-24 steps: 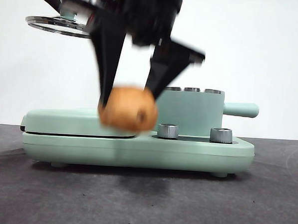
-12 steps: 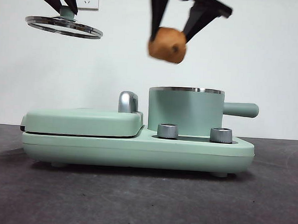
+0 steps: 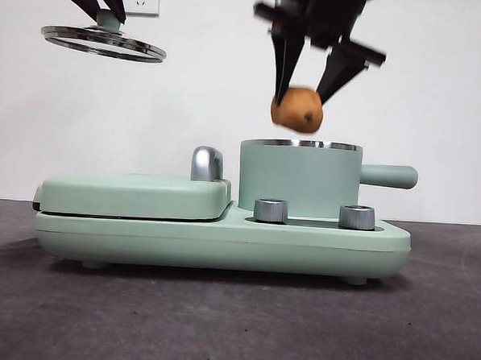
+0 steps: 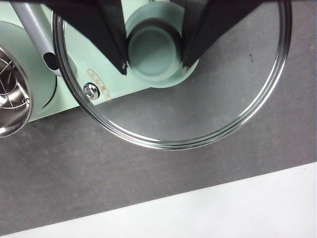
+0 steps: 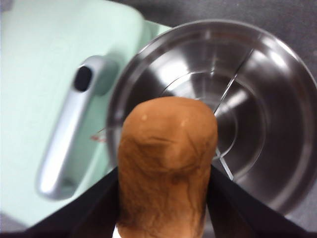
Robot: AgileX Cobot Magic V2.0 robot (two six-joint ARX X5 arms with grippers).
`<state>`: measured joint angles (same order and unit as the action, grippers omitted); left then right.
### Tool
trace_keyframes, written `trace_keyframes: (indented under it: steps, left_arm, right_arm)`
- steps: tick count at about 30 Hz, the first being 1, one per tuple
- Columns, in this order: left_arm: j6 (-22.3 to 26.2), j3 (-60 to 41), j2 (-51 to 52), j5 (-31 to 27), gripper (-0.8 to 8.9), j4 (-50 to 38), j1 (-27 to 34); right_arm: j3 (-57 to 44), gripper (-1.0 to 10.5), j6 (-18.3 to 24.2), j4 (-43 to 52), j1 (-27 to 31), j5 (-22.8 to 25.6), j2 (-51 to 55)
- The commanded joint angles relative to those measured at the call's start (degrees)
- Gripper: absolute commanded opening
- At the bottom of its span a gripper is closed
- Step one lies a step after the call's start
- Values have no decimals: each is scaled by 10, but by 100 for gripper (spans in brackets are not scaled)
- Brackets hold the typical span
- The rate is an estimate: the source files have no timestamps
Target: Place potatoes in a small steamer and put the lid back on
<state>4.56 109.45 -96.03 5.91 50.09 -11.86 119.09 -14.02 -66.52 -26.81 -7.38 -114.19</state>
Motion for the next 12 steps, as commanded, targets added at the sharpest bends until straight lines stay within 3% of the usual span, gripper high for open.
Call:
trace_keyframes:
  steps: [1,12]
  left_arm:
    - [6,20,2,1,5,-16,-2]
    - [8,18,2,1,5,-16,-2]
  right_arm:
    - [28,198,21,12,6,-1,-34]
    - [30,198,38,32,11,26,-75]
